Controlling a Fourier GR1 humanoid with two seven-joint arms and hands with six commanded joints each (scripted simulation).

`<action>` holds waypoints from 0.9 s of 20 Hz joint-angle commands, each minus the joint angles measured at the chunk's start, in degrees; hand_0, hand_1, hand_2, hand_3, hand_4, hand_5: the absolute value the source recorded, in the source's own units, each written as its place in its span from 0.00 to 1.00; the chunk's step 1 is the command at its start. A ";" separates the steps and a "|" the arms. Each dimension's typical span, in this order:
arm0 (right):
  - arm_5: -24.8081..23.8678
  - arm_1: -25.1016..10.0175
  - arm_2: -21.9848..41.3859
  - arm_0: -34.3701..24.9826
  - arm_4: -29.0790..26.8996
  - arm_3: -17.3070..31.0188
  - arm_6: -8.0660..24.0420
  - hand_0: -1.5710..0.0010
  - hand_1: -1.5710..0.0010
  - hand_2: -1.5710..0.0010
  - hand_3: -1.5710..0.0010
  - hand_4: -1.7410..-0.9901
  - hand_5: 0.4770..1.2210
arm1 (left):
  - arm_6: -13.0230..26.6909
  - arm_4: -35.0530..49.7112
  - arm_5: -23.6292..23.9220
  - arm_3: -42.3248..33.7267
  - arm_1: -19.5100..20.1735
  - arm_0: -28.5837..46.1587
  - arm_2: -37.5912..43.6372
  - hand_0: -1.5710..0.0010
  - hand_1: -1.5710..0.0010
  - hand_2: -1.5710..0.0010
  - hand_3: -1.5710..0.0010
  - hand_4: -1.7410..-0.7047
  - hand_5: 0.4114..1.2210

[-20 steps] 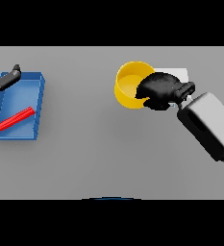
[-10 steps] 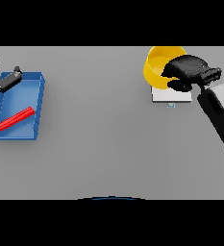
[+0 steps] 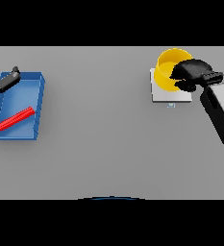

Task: Pick up the red beaker and tilt it to pour out 1 green nut into yellow bowl. Pick up the yellow bowl and place it on the metallic measuring scale.

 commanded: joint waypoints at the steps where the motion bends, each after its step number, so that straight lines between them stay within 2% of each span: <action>1: -0.85 0.34 0.16 -0.43 0.29 1.84 -0.94 0.00 0.00 0.00 0.10 0.02 1.00 | -0.06 0.07 -0.29 0.25 0.23 -0.06 0.12 1.00 1.00 1.00 1.00 0.90 0.42; 2: -1.42 1.03 0.43 -0.79 0.61 2.91 0.04 0.00 0.01 0.00 0.09 0.02 1.00 | 0.14 -0.07 -0.39 0.41 -0.14 -0.06 -0.22 1.00 1.00 1.00 1.00 0.91 0.41; 3: -1.75 0.72 0.34 -0.59 0.22 3.67 -1.37 0.00 0.02 0.00 0.07 0.02 1.00 | -0.46 0.00 -0.39 1.20 -0.41 -0.13 0.01 1.00 1.00 1.00 1.00 0.91 0.40; 6: -3.12 2.11 0.66 -1.20 0.34 6.73 -0.12 0.00 0.05 0.00 0.05 0.02 1.00 | -0.72 -0.14 -0.34 1.56 -0.79 -0.80 0.08 1.00 1.00 1.00 1.00 0.91 0.39; 9: -3.72 2.46 0.88 -2.15 0.02 9.16 -2.22 0.01 0.10 0.00 0.06 0.03 1.00 | -0.47 0.04 -0.47 0.97 -0.58 -0.82 0.12 1.00 1.00 1.00 1.00 0.90 0.40; 10: -3.81 2.47 0.85 -2.48 -0.11 10.29 -2.58 0.03 0.11 0.00 0.16 0.02 1.00 | -1.19 0.15 -0.72 1.69 -0.31 -0.71 0.43 1.00 1.00 1.00 1.00 0.90 0.40; 11: -3.04 2.78 0.68 -2.32 -0.78 10.22 -1.47 0.02 0.10 0.00 0.26 0.02 1.00 | -1.01 0.27 -0.59 1.19 -0.59 -0.50 0.26 1.00 1.00 1.00 1.00 0.90 0.41; 12: -2.67 3.26 0.60 -2.80 -0.94 10.87 -1.47 0.02 0.08 0.05 0.35 0.11 1.00 | -0.97 0.43 -0.75 1.17 -0.56 -0.35 0.24 1.00 1.00 1.00 1.00 0.90 0.41; 13: -2.41 3.13 0.33 -3.23 -1.17 11.50 -1.48 0.03 0.14 0.14 0.42 0.19 0.88 | -0.42 0.30 -0.94 1.36 -0.99 -0.89 0.00 1.00 1.00 1.00 1.00 0.90 0.41; 15: -1.71 3.27 0.02 -3.41 -1.58 11.69 -0.76 0.38 0.45 0.39 0.51 0.32 0.68 | 0.12 0.17 -0.91 1.99 -1.71 -1.52 -0.16 1.00 1.00 1.00 1.00 0.89 0.41; 16: -1.30 3.29 0.19 -3.50 -1.53 12.18 -1.57 0.50 0.56 0.48 0.55 0.36 0.61 | 0.16 0.33 -0.86 2.07 -1.51 -1.28 0.00 1.00 1.00 1.00 1.00 0.90 0.41; 18: -0.89 3.23 0.04 -4.15 -1.44 12.96 -1.21 0.68 0.72 0.62 0.60 0.42 0.50 | -0.08 -0.30 -1.03 3.26 -2.18 -1.73 -0.45 1.00 1.00 1.00 1.00 0.90 0.41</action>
